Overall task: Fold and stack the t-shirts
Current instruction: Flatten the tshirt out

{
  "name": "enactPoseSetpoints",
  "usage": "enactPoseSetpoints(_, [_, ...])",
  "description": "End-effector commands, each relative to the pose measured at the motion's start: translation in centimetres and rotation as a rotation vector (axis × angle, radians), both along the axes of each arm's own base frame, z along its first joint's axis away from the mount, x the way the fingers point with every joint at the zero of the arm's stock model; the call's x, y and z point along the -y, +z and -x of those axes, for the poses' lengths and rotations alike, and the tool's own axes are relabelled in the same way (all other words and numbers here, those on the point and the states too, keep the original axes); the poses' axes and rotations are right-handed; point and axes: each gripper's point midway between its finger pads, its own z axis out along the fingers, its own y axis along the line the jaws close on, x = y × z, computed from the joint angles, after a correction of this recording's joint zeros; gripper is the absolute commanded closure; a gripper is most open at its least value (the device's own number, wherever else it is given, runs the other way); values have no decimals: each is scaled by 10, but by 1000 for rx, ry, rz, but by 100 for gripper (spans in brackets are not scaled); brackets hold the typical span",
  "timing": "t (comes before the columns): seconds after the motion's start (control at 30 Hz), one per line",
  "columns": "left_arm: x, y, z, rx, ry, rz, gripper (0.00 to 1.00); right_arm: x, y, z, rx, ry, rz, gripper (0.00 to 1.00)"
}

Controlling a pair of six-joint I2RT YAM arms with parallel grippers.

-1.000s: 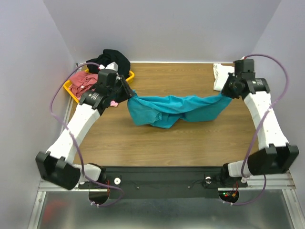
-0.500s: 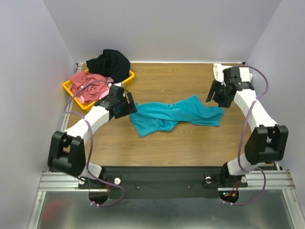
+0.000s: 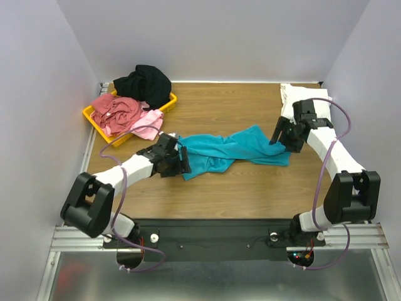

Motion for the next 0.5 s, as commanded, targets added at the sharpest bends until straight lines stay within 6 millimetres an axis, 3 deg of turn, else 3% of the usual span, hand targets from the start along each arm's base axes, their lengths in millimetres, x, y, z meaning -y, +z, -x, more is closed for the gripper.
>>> enactPoseSetpoints(0.0, [22, -1, -9, 20, -34, -14, 18, -6, 11, -13, 60, -3, -45, 25])
enactPoseSetpoints(0.1, [29, -15, -3, -19, -51, -50, 18, -6, 15, -12, 72, -2, -47, 25])
enactPoseSetpoints(0.3, [21, -29, -3, -40, 14, -141, 22, -5, 22, -10, 96, -1, -43, 25])
enactPoseSetpoints(0.37, [18, -32, -1, -52, 20, -173, 40, -5, 24, -9, 100, -4, -43, 25])
enactPoseSetpoints(0.4, [16, -35, -1, -54, 24, -193, 59, -5, 25, -9, 103, -6, -46, 25])
enactPoseSetpoints(0.47, [15, -35, 2, -57, 13, -218, 74, -5, 26, -8, 107, -9, -47, 25])
